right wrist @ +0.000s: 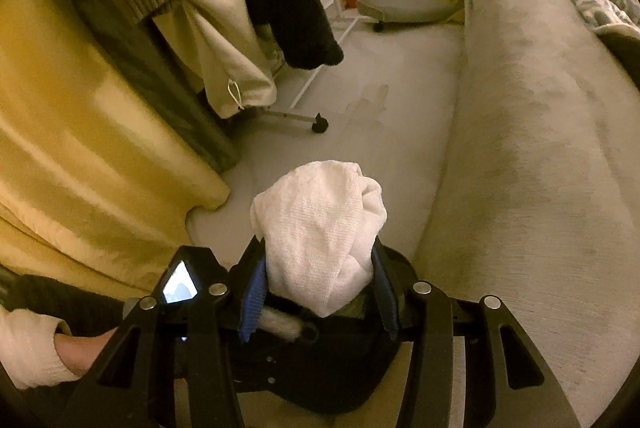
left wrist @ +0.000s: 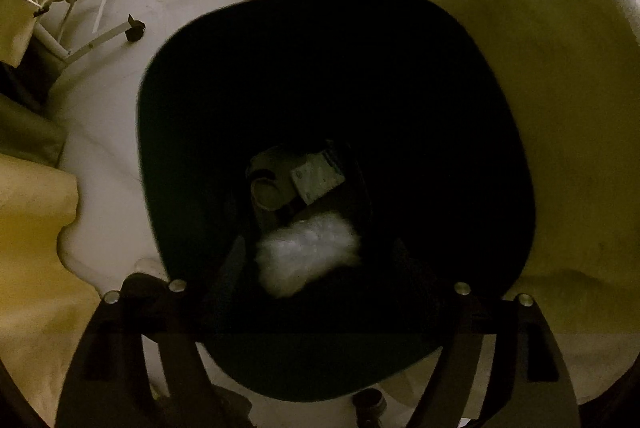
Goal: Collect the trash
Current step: 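Open the left tool to drop the bubble wrap into the bin, then lower the towel into the bin and open the right tool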
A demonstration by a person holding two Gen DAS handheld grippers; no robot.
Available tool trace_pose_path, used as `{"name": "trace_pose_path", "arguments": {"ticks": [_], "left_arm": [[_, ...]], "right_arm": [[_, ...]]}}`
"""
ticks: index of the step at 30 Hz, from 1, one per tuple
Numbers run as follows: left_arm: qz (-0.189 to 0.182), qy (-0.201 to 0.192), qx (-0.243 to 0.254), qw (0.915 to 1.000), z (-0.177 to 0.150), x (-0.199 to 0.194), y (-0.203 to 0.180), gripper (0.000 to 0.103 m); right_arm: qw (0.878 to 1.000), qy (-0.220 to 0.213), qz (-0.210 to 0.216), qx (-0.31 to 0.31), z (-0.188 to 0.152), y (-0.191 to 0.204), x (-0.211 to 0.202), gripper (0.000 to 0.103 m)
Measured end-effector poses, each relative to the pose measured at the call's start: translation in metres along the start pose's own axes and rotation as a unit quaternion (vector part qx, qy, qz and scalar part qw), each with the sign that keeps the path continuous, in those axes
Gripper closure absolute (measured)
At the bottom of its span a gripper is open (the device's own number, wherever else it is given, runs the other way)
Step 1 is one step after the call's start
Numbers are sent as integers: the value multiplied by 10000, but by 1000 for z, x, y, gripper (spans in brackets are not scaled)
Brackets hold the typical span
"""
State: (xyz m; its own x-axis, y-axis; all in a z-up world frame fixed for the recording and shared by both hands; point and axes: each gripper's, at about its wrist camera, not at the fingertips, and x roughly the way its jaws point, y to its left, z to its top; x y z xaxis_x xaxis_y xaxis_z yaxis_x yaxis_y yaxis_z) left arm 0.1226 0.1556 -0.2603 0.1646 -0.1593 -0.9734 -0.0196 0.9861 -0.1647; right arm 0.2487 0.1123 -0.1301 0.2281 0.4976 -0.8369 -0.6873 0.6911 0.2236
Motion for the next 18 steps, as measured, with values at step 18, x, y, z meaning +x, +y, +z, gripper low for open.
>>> {"name": "trace_pose_path", "arguments": {"ticks": [18], "left_arm": [[84, -930, 45, 9956, 1, -59, 13, 25]], "right_arm": [[9968, 765, -122, -173, -7, 7, 47, 55]]}}
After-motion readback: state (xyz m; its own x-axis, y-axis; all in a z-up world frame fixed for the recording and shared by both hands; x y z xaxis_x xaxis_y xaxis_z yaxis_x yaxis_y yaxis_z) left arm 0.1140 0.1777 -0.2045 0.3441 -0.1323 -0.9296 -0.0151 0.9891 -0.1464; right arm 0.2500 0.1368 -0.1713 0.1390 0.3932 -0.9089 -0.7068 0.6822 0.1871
